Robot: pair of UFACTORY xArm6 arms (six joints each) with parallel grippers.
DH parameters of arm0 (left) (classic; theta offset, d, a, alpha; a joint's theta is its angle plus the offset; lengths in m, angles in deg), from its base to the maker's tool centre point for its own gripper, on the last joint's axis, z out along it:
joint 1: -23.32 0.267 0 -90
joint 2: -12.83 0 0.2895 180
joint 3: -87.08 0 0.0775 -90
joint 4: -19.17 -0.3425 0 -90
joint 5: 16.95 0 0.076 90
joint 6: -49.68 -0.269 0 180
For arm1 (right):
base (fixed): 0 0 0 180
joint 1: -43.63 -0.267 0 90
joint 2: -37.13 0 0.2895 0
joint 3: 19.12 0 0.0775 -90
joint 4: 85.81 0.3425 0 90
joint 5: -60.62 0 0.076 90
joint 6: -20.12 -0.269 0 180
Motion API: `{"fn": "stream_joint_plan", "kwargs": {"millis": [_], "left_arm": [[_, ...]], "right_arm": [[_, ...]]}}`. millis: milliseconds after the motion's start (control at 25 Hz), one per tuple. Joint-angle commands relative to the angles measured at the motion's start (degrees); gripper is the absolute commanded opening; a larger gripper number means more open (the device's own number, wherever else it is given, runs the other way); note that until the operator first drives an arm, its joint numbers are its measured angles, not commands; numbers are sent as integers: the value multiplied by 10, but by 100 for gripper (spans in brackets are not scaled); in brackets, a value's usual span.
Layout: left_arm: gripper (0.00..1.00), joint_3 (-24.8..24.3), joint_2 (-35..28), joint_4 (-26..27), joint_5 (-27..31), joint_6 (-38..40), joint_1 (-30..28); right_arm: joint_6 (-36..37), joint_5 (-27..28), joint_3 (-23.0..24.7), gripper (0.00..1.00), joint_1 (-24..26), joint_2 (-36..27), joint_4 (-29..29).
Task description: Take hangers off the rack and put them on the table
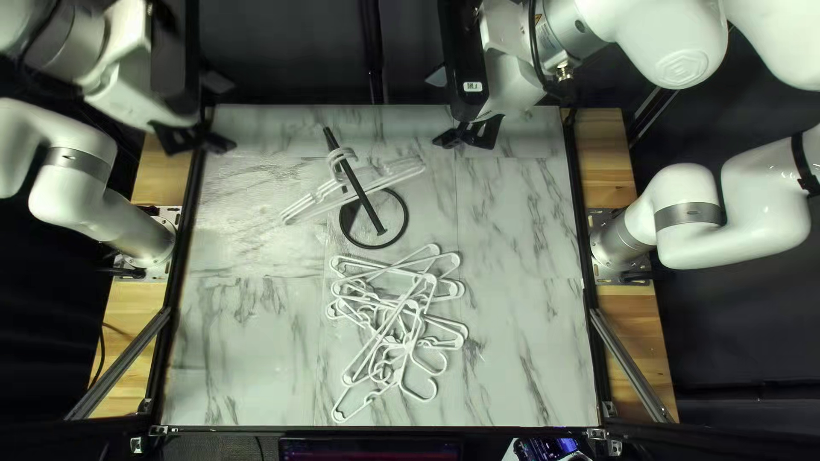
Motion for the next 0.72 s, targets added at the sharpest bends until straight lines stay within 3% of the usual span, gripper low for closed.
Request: {"fn": "stream_joint_plan", "kwargs": {"millis": [40,240,520,720], "left_arm": [[100,21,16,-73,-9,77,-45],[100,13,5,-135,-13,75,-51],[100,24,2,-108,-31,-20,17],[100,20,1,-105,-26,-26,8]], "right_arm": [[0,0,0,100,0,0,0],[0,0,0,100,0,0,0],[0,0,0,100,0,0,0],[0,0,0,100,0,0,0]]}}
